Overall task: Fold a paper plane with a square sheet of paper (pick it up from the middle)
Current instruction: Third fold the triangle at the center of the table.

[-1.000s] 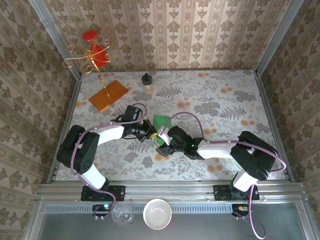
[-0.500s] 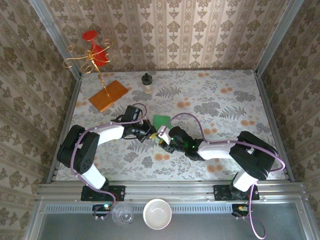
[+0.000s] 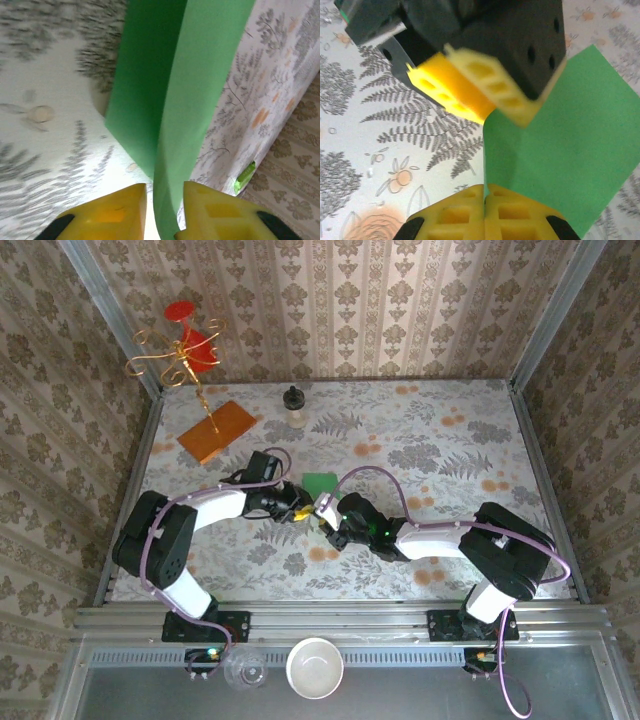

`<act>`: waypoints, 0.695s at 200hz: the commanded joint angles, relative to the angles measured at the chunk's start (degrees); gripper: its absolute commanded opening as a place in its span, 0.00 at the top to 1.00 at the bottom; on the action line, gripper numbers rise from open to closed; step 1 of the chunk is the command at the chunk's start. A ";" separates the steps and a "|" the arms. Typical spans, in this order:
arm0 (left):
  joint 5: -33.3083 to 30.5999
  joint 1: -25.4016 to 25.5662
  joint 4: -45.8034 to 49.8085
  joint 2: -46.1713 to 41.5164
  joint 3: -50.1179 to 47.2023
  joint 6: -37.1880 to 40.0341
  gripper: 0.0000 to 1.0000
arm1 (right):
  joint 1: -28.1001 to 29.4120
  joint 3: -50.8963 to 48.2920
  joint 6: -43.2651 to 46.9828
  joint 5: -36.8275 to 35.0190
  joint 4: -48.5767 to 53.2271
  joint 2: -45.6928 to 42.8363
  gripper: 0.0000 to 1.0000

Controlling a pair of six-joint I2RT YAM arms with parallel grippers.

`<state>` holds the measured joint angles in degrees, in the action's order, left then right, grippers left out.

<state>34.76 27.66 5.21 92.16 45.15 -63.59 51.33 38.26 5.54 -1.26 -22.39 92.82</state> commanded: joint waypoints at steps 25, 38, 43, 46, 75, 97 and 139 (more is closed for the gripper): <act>-5.04 -4.39 15.05 -6.60 5.88 11.47 0.64 | 0.16 -2.43 -6.69 8.63 1.71 -1.58 1.00; -3.95 -3.94 14.69 -6.19 7.11 12.47 0.64 | 0.12 -2.97 -8.99 9.95 1.28 -1.33 1.00; -3.52 -3.62 14.27 -5.65 7.39 12.52 0.64 | 0.11 -3.05 -9.69 10.60 1.15 -1.19 1.00; -3.26 -3.34 13.99 -5.38 7.60 12.53 0.64 | 0.15 -3.15 -10.14 10.93 1.08 -1.09 1.00; -2.21 0.48 13.02 0.92 11.19 14.05 0.70 | 0.11 -3.68 -13.87 13.32 0.21 -0.49 1.00; -2.42 2.49 13.57 7.17 15.32 15.54 0.74 | 0.14 -3.92 -15.76 13.23 -0.22 -0.27 1.00; -3.75 4.45 16.07 16.08 22.10 17.56 0.80 | -0.64 -3.65 -18.71 13.45 0.48 -0.22 1.00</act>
<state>31.66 31.48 17.89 105.62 63.42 -49.17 51.24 35.00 -9.85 10.74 -21.71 92.40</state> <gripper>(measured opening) 0.209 0.066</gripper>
